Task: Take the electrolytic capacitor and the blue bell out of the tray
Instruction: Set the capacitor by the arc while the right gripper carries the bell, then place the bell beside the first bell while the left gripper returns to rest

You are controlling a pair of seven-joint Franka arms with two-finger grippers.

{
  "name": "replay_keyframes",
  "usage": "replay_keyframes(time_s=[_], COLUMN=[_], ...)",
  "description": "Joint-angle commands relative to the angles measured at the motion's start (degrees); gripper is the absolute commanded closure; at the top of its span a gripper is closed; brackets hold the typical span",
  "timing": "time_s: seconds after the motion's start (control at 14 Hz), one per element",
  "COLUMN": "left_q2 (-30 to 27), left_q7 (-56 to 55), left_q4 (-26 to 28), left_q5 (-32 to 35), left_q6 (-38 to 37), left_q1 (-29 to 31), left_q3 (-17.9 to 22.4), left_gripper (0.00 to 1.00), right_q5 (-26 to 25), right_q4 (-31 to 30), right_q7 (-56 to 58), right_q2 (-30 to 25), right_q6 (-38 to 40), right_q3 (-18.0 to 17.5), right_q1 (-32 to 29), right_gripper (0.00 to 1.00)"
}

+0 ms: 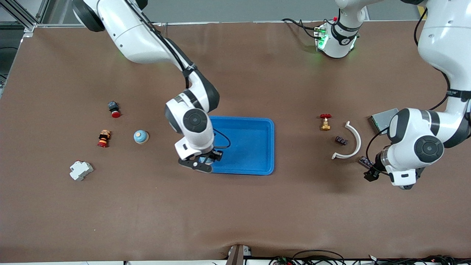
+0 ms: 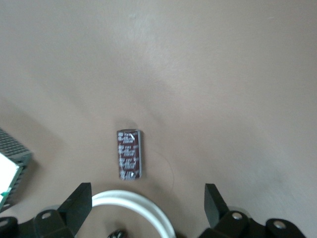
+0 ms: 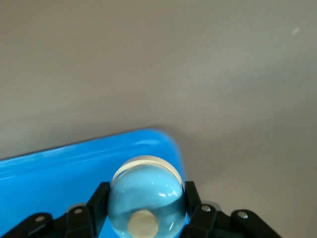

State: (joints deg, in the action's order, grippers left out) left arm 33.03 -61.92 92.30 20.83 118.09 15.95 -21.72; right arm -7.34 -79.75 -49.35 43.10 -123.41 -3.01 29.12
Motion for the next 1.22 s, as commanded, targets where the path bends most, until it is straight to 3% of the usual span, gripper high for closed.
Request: replay_keyframes(time_s=[0.0, 0.29, 0.5, 0.72, 0.86, 1.15], left_q2=[-4.7, -11.6, -15.8, -18.5, -20.1, -24.0], left_q7=[4.9, 15.2, 23.2, 26.0, 26.9, 31.8], left_q4=[-2.8, -4.1, -4.1, -4.1, -4.1, -3.2], left_q5=[1.0, 0.0, -4.6, -5.2, -6.1, -8.8], left_q6=[-7.1, -13.2, -15.3, -18.3, -19.3, -20.6], left_q1=[0.2, 0.7, 1.3, 1.4, 0.7, -0.2], left_q3=[-1.8, -2.7, -2.6, -2.8, -2.6, -1.1], left_gripper=[0.0, 0.0, 0.0, 0.0, 0.0, 0.0], right_q5=[0.6, 0.6, 0.6, 0.6, 0.6, 3.7], right_q4=[-10.8, -20.9, -26.7, -31.9, -34.0, -34.2], right_q7=[8.6, 18.4, 25.8, 35.3, 41.4, 49.3], right_q2=[-7.7, -13.4, -15.3, -15.8, -15.5, -14.3], right_q6=[-1.9, -6.2, -11.6, -18.2, -22.6, -23.7], right_q3=[-1.0, -1.2, -1.3, -1.3, -1.3, -2.6], right_q1=[-5.5, -10.7, -15.1, -20.5, -24.0, -28.8], right_gripper=[1.0, 1.0, 1.0, 1.0, 1.0, 1.0])
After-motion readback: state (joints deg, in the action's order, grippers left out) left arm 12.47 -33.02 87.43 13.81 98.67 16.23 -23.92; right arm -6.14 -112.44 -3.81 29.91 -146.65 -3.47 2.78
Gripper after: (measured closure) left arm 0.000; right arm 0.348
